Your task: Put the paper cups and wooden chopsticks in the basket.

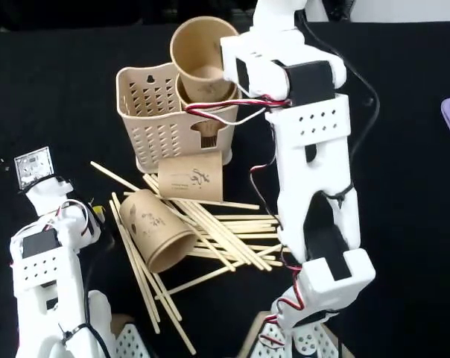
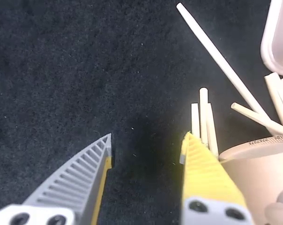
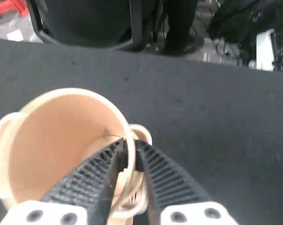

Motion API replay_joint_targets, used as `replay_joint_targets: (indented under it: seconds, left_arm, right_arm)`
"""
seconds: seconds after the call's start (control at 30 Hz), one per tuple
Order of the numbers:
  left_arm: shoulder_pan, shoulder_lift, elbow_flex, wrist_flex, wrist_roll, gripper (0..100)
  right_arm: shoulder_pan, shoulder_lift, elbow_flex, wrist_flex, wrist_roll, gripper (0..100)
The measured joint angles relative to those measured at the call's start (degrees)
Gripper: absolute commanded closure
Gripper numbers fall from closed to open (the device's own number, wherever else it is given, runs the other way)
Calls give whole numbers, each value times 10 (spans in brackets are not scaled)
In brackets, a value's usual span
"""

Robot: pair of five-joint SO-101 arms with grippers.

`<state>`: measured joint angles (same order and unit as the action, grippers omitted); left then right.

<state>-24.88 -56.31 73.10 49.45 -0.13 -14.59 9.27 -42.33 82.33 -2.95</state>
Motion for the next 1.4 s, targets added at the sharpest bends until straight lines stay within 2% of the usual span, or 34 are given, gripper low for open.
replay_joint_targets:
  seconds: [0.43, 0.6, 0.73, 0.9, 1.03, 1.13, 1.27, 1.4]
  left_arm:
    - [0, 0, 0, 0, 0, 762]
    - [0, 0, 0, 0, 0, 762]
    - [0, 0, 0, 0, 0, 762]
    - [0, 0, 0, 0, 0, 762]
    - [1, 0, 0, 0, 0, 762]
    - [1, 0, 0, 0, 0, 762]
    - [1, 0, 0, 0, 0, 762]
    - [1, 0, 0, 0, 0, 762]
  right_arm:
    - [0, -51, -67, 170, 9, 805]
    - [-1, -149, 34, 170, 43, 805]
    - [-1, -255, 197, 166, 48, 802]
    - [-40, -360, 486, 60, 50, 801]
    - [-98, -423, 719, -87, 48, 801]
    - [-125, -447, 855, -207, 11, 801]
    - [-135, -453, 961, -339, -18, 801]
    - [-135, -453, 987, -396, -23, 800]
